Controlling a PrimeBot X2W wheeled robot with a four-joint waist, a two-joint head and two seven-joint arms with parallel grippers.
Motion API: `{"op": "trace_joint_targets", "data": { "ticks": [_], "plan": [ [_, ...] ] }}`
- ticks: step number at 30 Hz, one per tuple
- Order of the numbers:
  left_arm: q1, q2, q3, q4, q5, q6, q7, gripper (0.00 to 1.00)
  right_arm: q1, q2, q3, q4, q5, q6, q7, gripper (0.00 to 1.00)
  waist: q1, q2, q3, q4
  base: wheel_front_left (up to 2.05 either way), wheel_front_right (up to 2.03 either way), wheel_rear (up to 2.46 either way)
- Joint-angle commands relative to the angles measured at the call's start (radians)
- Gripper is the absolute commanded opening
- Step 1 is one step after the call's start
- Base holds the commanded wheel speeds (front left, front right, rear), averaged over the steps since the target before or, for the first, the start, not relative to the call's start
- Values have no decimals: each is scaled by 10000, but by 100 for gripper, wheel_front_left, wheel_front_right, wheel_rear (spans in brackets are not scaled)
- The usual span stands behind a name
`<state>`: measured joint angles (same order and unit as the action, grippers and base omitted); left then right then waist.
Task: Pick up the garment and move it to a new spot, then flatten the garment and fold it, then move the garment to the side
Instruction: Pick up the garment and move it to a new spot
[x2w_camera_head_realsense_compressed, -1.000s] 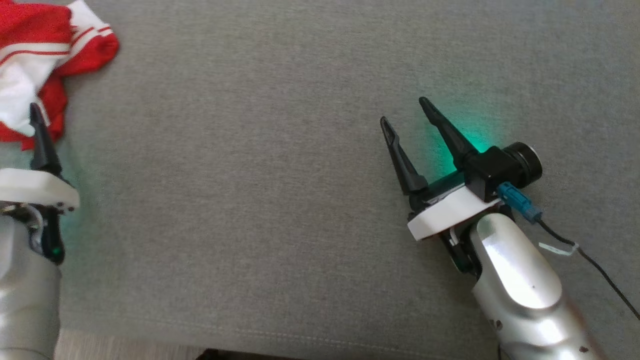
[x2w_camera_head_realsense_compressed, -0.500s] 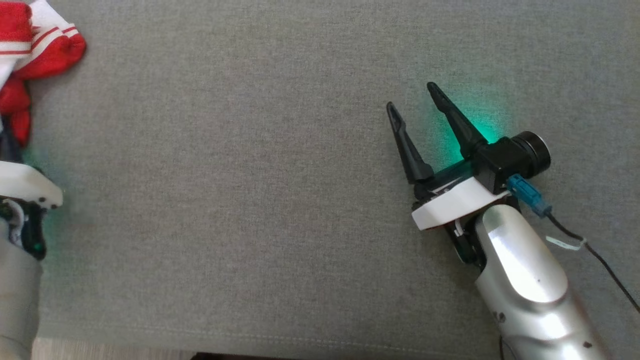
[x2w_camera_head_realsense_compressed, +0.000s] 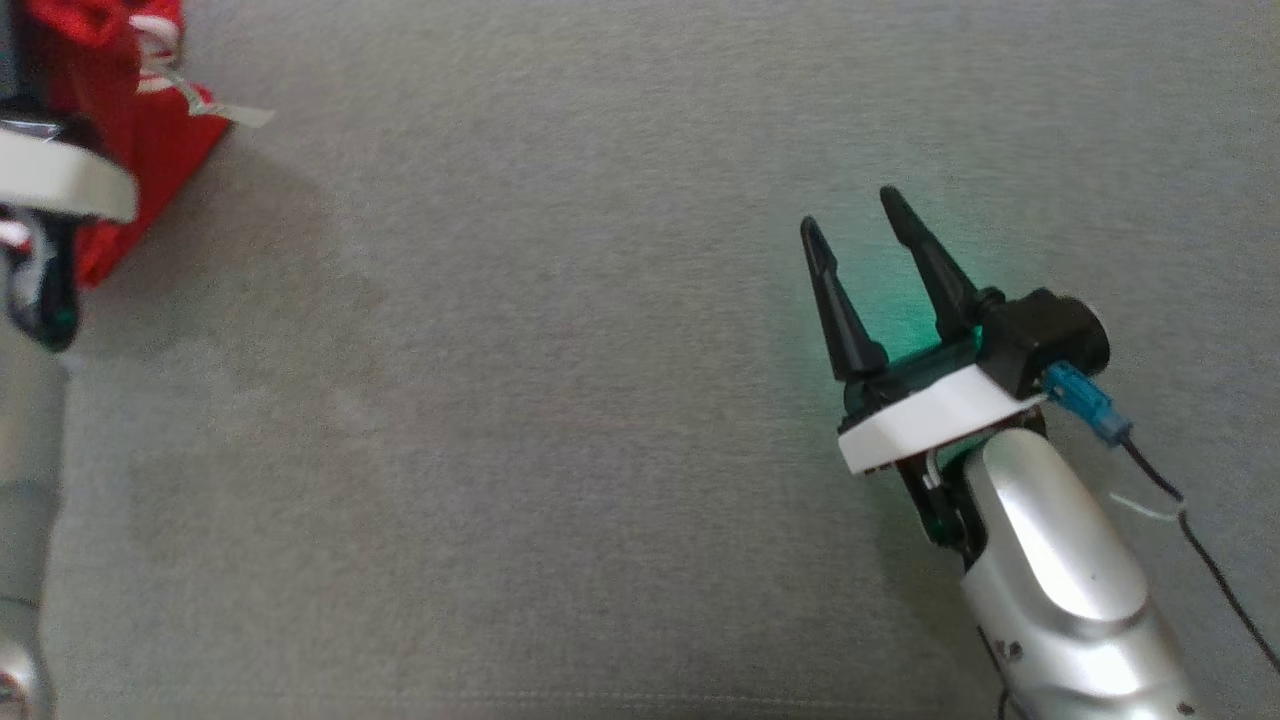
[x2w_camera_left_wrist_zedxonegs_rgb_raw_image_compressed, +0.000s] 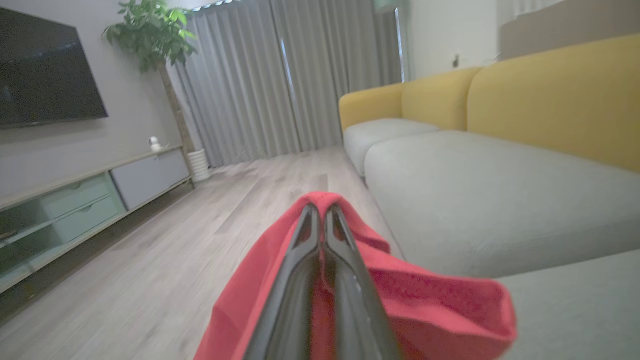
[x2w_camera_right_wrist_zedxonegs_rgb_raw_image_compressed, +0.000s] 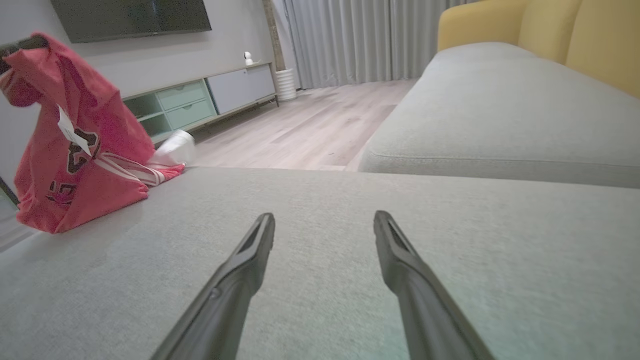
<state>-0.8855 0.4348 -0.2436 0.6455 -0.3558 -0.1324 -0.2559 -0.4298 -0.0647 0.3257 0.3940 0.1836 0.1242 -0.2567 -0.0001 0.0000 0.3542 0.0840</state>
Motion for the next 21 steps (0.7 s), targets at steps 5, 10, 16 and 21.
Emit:
{"op": "trace_joint_targets", "data": {
  "ticks": [5, 10, 16, 21],
  "plan": [
    [-248, -534, -719, -1519, 143, 18, -57, 0, 312, 145, 212, -360, 371, 65, -51, 100, 1, 0, -594, -1251, 0, 0, 0],
    [-140, -1530, -1626, -2067, 14, 18, -57, 0, 497, 145, 167, -375, 522, 65, -51, 100, 1, 0, -718, -1903, 0, 0, 0],
    [173, -3137, -3084, -2280, -404, 18, -58, 0, 739, 145, 153, -377, 628, 65, -51, 100, 1, 0, -908, -2657, 0, 0, 0],
    [606, -3706, -4091, -2077, -625, 18, -58, 0, 887, 145, 152, -361, 661, 65, -51, 100, 1, 0, -1049, -2880, 0, 0, 0]
  ]
}}
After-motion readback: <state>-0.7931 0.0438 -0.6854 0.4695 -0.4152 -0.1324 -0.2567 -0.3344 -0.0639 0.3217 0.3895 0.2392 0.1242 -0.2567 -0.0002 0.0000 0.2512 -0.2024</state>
